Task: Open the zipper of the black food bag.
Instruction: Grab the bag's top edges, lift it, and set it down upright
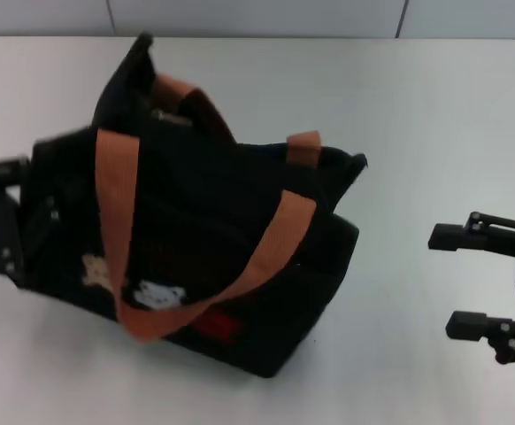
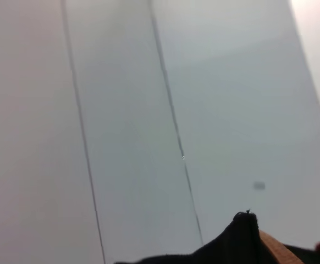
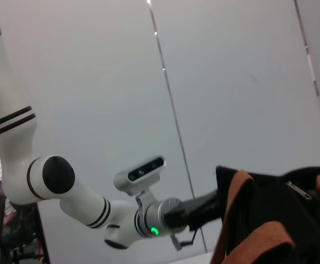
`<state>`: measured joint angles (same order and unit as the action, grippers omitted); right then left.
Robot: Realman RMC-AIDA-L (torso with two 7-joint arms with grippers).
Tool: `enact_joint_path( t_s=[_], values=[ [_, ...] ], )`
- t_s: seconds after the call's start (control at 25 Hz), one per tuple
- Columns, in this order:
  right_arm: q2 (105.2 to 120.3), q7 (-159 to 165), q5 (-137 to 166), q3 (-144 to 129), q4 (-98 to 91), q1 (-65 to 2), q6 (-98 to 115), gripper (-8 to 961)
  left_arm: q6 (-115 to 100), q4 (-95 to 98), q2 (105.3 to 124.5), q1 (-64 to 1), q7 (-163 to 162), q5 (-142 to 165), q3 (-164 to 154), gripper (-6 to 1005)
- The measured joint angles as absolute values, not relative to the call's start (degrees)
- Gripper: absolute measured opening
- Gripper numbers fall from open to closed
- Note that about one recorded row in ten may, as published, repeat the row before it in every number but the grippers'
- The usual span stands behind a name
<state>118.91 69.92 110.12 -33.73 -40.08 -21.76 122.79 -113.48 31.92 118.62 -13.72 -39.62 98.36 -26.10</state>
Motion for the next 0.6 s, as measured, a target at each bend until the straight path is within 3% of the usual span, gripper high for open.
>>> enact_joint_path(
  t_s=[0.6],
  values=[
    [119.03,69.89,112.15,-30.37,-34.40,-23.22,116.34,838,-112.40,64.50,118.82,-15.91,-47.82,82.95,-49.16,143]
  ],
)
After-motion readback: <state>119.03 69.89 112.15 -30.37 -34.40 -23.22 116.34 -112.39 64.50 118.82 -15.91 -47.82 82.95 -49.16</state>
